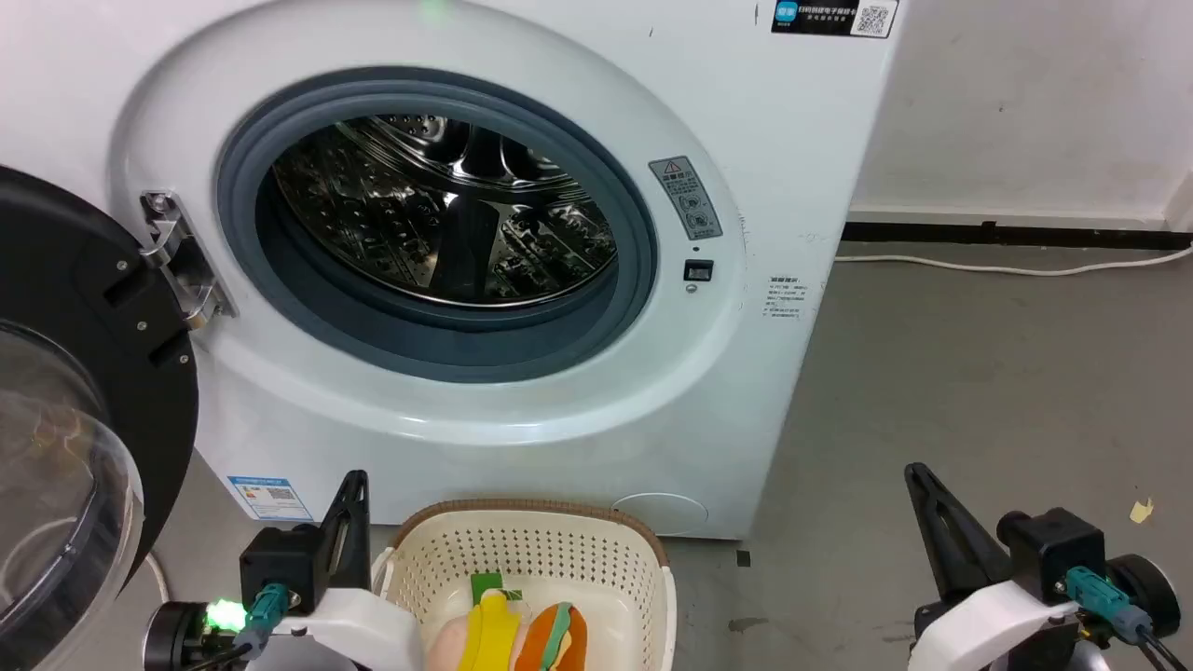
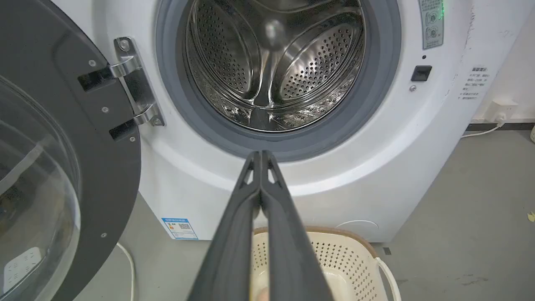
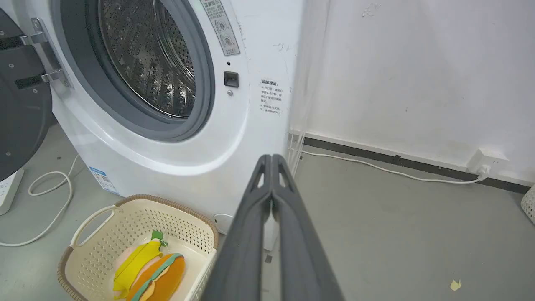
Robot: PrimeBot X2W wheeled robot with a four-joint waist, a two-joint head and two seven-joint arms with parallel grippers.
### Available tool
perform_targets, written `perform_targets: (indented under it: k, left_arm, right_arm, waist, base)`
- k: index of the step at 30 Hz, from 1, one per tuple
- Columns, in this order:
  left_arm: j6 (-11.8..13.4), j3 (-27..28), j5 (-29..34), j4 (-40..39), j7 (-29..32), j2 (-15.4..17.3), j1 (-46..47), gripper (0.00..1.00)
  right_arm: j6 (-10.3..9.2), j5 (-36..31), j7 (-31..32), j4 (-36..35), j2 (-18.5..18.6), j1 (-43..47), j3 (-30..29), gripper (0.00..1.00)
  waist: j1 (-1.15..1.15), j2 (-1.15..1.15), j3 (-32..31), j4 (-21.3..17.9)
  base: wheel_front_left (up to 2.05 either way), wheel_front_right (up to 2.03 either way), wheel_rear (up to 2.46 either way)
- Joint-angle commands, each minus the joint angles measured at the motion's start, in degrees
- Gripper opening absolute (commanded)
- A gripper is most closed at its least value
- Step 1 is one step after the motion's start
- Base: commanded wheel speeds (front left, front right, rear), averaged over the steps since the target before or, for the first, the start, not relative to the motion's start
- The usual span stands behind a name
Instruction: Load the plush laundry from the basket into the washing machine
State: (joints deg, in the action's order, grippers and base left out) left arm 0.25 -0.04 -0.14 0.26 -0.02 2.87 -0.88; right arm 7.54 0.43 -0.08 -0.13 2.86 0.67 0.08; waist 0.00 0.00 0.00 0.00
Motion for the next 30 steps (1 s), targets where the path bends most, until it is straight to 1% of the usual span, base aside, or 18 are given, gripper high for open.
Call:
perform_targets:
  k: [1,30]
  left_arm:
    - [-0.2,0.0,0.1,-0.3,0.0,0.0,0.9,0.0]
    - [-0.2,0.0,0.1,-0.3,0.0,0.0,0.9,0.0]
  right_arm:
    - [-0.05,-0.4,0.1,0.1,0.0,-0.7,-0.1,0.0]
    - [-0.05,-0.4,0.1,0.1,0.0,-0.7,-0.1,0.0]
  waist:
    - [0.0,0.0,0.0,0.0]
    - [0.0,0.0,0.0,0.0]
  base:
    - [0.0,0.0,0.0]
    - [0.0,0.0,0.0]
